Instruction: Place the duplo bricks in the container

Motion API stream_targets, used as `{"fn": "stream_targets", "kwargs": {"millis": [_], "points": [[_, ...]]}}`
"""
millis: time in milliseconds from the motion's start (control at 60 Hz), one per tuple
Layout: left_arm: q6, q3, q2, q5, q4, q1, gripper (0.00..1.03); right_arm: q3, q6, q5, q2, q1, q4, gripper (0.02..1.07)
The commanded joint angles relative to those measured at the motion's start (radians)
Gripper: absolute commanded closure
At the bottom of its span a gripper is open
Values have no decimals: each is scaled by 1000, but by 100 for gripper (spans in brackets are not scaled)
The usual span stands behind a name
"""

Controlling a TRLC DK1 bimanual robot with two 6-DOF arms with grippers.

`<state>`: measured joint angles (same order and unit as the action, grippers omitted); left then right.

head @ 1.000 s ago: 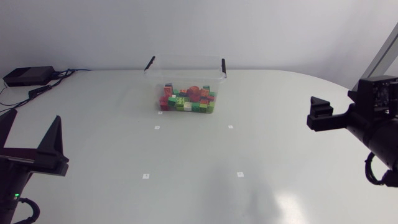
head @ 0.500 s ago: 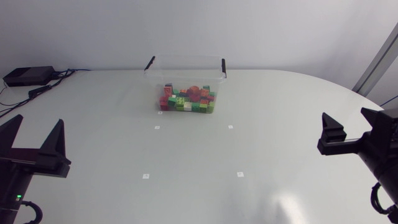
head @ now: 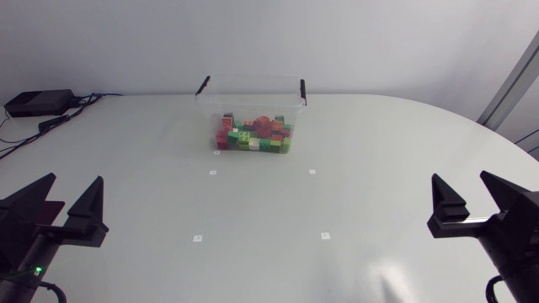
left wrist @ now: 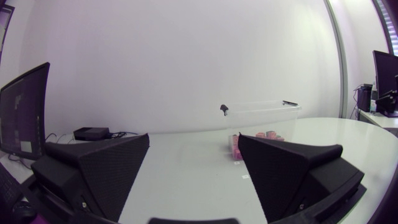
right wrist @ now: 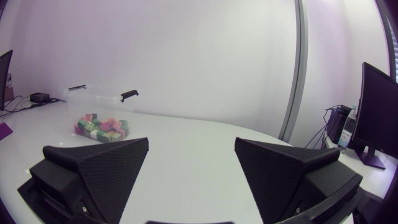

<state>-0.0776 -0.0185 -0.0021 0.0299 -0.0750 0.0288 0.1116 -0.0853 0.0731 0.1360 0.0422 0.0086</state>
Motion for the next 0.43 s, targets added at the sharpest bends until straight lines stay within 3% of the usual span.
{"fn": "stream_targets", "kwargs": {"millis": [0, 167, 417], "points": [[44, 19, 0, -13, 19, -12, 4, -48, 43, -21, -43, -16, -4, 7], [78, 19, 2, -30, 75, -29, 4, -112, 85, -73, -136, -42, -9, 7], [78, 19, 2, -30, 75, -29, 4, -112, 85, -73, -136, -42, -9, 7]]}}
